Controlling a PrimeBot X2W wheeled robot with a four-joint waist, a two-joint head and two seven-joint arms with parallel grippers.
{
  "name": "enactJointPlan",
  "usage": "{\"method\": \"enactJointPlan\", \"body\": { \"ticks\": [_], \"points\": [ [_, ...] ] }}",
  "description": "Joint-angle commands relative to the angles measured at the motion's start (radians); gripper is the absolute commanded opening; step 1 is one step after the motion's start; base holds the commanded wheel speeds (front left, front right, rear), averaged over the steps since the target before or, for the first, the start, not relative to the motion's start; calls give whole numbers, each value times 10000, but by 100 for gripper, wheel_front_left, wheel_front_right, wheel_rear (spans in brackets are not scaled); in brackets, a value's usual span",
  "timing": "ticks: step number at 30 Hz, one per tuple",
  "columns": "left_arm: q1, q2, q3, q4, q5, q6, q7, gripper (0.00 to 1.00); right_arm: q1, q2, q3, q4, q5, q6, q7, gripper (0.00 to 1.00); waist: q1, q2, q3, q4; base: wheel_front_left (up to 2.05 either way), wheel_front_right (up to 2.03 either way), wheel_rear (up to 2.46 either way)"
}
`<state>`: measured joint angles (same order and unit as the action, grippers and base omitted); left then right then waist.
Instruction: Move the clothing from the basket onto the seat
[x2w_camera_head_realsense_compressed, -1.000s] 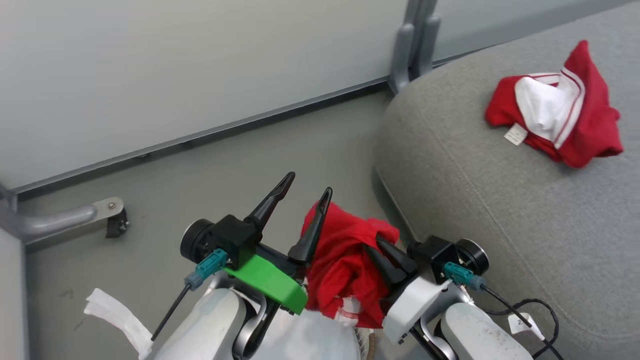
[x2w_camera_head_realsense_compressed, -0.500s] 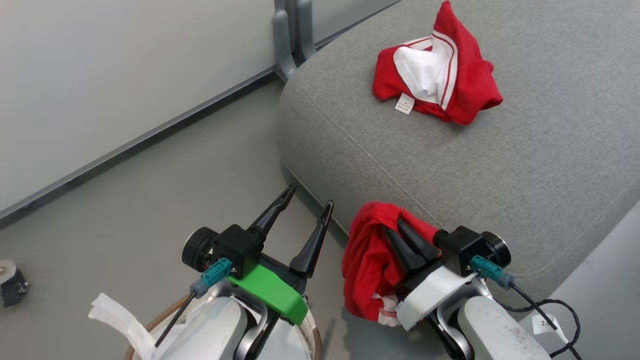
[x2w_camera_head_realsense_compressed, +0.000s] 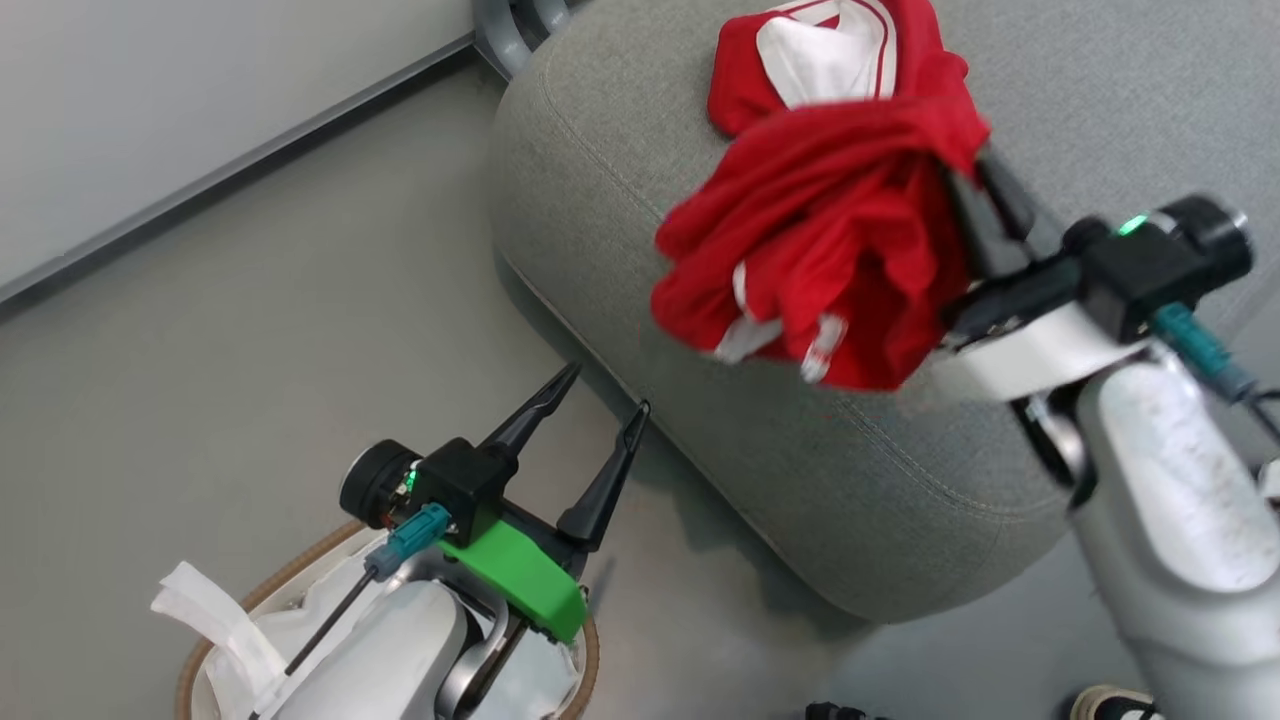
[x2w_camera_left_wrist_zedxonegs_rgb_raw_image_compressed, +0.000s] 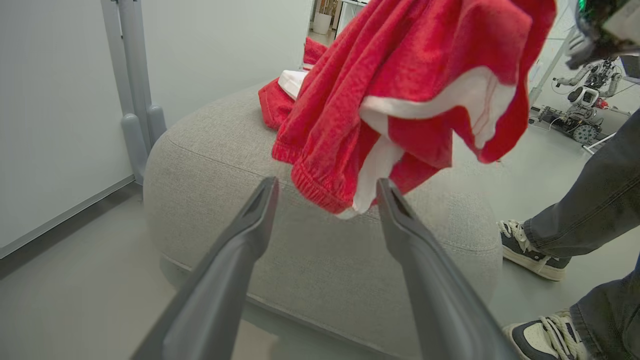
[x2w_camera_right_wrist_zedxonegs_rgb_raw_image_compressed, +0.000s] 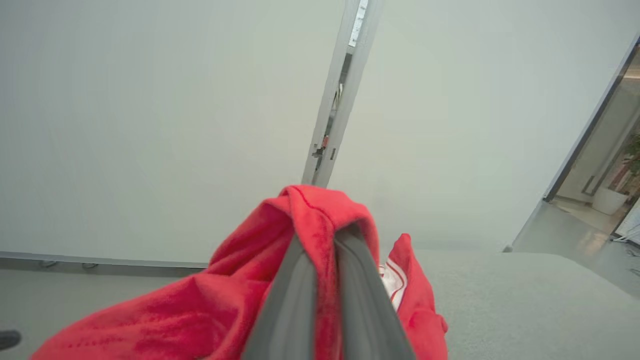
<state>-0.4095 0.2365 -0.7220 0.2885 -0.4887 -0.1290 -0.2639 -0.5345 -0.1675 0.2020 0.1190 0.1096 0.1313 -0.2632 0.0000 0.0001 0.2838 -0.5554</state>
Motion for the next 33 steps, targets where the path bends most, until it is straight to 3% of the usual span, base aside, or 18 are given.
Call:
{"method": "enactJointPlan", "body": {
  "ticks": [1,10,17,26,33],
  "points": [
    [-181,208,52,-48,63,-32,-8,100,-534,-321,-155,-136,-135,-12,-22,0,0,-1,619,-74,0,0,0],
    [-284,978,443,-624,367,-32,-8,100,-3749,-2309,-1082,220,-747,-12,-21,0,0,-1,1925,97,0,0,0],
    [-743,1356,268,-1057,511,-32,-8,100,-4923,-3052,-2063,1553,-1456,-12,50,0,0,-1,2818,709,0,0,0],
    [-1592,1440,-63,-1519,591,-33,-8,100,-4737,-2666,-3762,3474,-2444,-12,117,0,0,-1,3712,1605,0,0,0],
    [-1830,1519,-77,-1722,583,-33,-8,100,-4117,-1920,-4968,5267,-3051,-12,43,0,0,-1,4015,2031,0,0,0]
  ]
}}
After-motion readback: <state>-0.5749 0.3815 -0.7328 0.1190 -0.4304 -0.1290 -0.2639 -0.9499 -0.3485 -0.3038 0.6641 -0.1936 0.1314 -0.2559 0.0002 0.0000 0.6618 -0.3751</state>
